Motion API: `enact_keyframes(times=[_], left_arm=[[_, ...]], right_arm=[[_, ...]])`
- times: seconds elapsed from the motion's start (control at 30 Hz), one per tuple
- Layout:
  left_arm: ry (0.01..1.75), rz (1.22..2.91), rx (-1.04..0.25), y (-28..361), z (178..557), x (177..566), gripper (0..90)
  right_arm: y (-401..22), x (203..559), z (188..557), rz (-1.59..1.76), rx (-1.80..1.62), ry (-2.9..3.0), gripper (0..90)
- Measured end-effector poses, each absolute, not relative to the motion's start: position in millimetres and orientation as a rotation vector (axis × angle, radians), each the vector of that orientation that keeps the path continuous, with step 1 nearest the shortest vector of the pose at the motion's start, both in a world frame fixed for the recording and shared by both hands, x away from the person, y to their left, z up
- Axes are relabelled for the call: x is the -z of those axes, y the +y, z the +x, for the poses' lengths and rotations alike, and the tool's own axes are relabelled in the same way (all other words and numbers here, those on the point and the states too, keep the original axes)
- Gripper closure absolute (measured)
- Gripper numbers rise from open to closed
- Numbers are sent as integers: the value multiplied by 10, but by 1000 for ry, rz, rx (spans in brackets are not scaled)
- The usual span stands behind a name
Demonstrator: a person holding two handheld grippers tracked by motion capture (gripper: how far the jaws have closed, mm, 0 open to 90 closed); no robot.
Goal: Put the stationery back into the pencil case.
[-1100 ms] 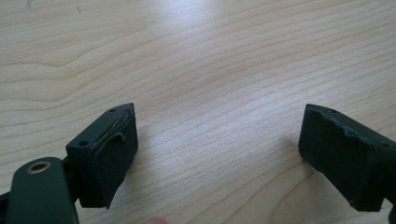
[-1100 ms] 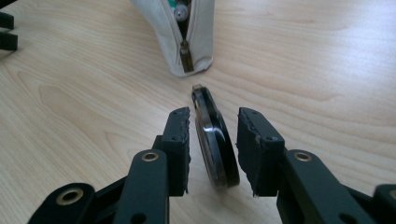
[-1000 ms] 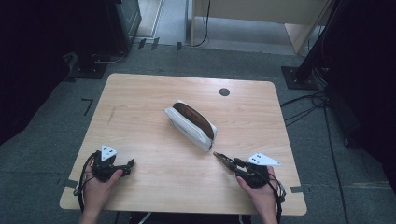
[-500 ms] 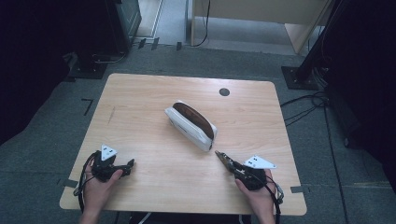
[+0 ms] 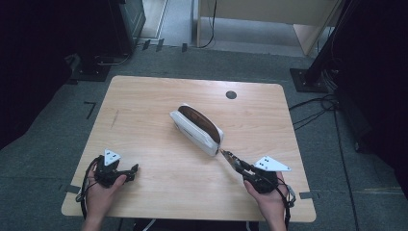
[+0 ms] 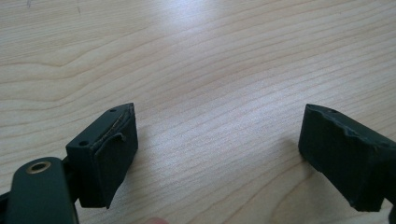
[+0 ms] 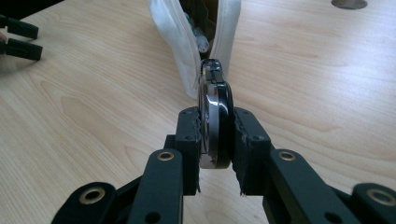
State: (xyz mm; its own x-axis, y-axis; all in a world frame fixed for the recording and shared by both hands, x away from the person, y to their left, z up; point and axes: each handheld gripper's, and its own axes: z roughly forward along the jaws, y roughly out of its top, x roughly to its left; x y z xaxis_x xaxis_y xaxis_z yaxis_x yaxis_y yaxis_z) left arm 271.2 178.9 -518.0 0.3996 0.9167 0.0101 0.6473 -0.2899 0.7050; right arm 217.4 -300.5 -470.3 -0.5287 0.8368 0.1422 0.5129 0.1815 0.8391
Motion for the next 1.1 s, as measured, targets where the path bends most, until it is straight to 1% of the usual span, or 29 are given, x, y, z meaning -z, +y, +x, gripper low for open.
enact_keyframes(times=[0.47, 1.1], left_arm=[[1329, 2039, -560, 1789, 2712, 5180, 120], [1329, 2039, -560, 1789, 2712, 5180, 120]], right_arm=[[-2936, 4449, 2333, 1237, -1268, 2130, 740], [-2616, 4144, 2768, 1173, -1268, 2166, 737]])
